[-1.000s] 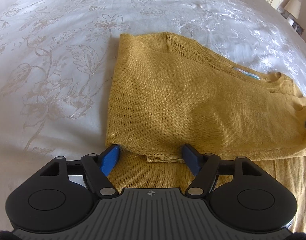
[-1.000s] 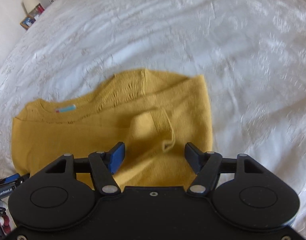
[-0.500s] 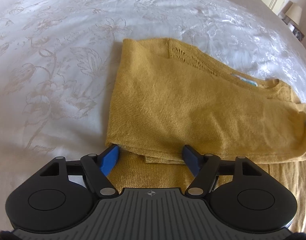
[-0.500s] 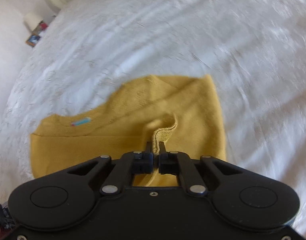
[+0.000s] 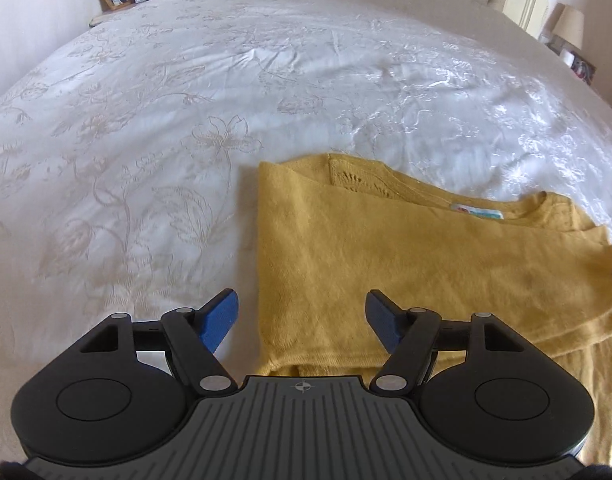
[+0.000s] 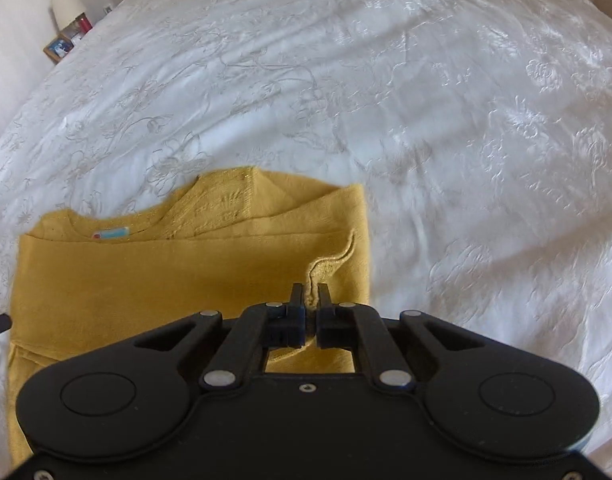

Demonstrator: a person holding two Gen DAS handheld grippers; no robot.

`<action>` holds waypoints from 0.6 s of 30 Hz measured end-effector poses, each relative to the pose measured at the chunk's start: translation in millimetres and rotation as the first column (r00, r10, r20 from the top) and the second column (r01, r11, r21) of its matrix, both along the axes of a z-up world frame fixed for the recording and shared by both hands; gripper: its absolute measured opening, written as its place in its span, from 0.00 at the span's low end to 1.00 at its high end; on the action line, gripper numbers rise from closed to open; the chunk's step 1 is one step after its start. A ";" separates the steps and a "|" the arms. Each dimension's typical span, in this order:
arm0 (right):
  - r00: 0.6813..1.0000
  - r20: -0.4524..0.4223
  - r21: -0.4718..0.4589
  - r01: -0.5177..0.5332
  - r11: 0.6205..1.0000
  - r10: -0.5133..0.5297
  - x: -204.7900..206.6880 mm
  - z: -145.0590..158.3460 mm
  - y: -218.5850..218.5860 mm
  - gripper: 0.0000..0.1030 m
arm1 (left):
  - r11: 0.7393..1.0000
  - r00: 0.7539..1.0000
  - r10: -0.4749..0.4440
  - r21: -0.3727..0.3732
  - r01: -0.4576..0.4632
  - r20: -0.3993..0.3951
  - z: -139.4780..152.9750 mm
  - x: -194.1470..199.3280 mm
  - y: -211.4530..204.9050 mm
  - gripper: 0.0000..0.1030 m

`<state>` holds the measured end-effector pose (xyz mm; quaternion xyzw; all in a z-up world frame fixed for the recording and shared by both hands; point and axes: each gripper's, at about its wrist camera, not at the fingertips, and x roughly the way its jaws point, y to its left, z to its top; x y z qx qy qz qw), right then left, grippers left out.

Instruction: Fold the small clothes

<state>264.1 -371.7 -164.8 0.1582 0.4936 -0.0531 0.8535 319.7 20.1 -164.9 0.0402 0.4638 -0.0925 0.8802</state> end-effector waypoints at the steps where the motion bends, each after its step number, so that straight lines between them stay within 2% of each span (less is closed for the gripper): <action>1: 1.000 -0.001 0.006 -0.011 1.000 0.011 -2.4 -1.0 2.7 0.14 | 1.000 1.000 -0.004 0.014 0.004 -0.001 -3.8 3.9 -0.9 0.67; 2: 1.000 -0.008 0.006 -0.019 1.000 0.019 -3.2 -2.5 4.6 0.17 | 0.999 1.000 -0.007 0.042 0.007 -0.010 -9.1 7.8 -1.4 0.67; 5: 0.998 -0.060 -0.010 -0.016 1.000 0.016 -7.0 -12.1 4.6 0.17 | 0.988 0.996 0.023 0.153 -0.009 -0.089 -32.2 20.8 4.4 0.70; 7: 0.996 -0.086 -0.032 0.018 0.999 -0.021 -12.1 -14.9 -1.0 0.27 | 0.991 0.994 0.048 0.133 -0.034 -0.103 -39.0 23.4 17.5 0.73; 8: 0.995 -0.087 -0.042 0.037 0.998 -0.041 -14.8 -13.6 -4.1 0.38 | 0.989 0.993 0.060 0.143 -0.045 -0.106 -39.4 24.1 21.4 0.73; 9: 0.995 -0.085 -0.057 0.056 0.997 -0.061 -17.2 -11.0 -6.8 0.43 | 0.982 0.992 0.067 0.181 -0.047 -0.108 -39.5 24.9 23.1 0.73; 13: 0.997 -0.015 -0.118 0.078 0.990 -0.080 -19.7 5.4 -9.2 0.45 | 0.976 0.991 0.060 0.217 -0.032 -0.122 -31.5 25.6 27.5 0.72; 15: 0.998 0.016 -0.125 0.063 0.990 -0.062 -15.1 8.9 -6.4 0.60 | 0.974 0.994 0.059 0.222 -0.038 -0.092 -19.5 26.3 21.1 0.70; 18: 0.999 0.019 -0.128 0.036 0.991 -0.034 -0.6 3.3 -0.2 0.63 | 0.985 1.000 0.012 0.172 -0.014 0.012 0.3 26.0 4.4 0.70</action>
